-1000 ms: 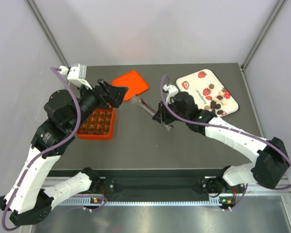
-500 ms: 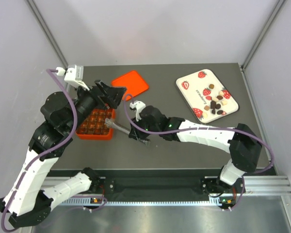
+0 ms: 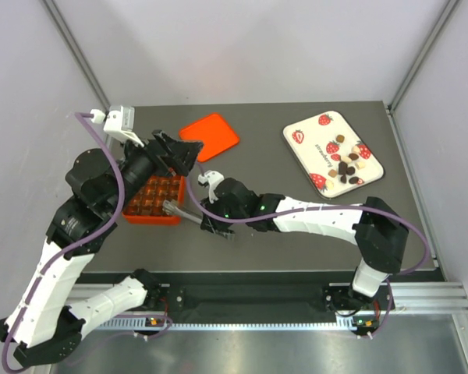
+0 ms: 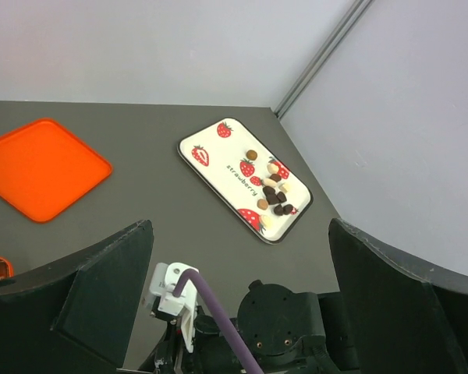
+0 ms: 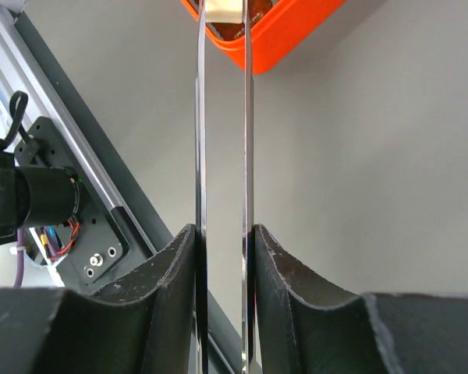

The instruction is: Pack the chocolate

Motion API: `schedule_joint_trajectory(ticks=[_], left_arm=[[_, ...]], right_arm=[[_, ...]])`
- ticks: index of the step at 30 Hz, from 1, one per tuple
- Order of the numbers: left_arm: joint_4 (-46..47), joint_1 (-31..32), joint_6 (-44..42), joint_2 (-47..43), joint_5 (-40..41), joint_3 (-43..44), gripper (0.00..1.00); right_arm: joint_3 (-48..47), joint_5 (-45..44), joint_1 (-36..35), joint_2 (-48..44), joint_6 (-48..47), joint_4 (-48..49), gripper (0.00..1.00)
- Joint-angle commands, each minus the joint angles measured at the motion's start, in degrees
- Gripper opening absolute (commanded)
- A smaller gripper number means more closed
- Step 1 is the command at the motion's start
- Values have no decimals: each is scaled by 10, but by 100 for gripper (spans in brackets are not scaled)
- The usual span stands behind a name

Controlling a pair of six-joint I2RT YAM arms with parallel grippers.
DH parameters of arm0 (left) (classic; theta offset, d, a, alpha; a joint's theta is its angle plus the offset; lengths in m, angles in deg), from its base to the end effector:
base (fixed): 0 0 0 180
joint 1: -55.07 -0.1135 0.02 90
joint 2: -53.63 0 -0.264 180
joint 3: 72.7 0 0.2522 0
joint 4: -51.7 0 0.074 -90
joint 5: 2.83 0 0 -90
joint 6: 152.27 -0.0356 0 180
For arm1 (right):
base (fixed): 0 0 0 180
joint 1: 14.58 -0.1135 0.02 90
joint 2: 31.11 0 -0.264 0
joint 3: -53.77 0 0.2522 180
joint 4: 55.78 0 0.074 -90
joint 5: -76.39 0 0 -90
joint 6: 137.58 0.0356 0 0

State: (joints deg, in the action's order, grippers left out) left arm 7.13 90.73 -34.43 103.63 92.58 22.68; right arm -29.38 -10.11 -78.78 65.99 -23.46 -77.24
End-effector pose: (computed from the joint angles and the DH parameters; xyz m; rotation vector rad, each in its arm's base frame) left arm 0.1132 -0.0771 0.4968 0.0328 1.6126 -0.7951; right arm 0.1663 0.3491 0.2512 -0.8387 2.1915 0.8949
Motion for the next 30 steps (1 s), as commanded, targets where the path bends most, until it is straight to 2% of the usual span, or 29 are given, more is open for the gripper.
schedule_joint_trajectory(ticks=[1, 30], left_arm=[[25, -2, 1, -6, 2, -3, 99], [26, -2, 2, -10, 2, -2, 99]], right_arm=[[-35, -13, -12, 3, -3, 30, 29], [-50, -66, -31, 5, -20, -5, 37]])
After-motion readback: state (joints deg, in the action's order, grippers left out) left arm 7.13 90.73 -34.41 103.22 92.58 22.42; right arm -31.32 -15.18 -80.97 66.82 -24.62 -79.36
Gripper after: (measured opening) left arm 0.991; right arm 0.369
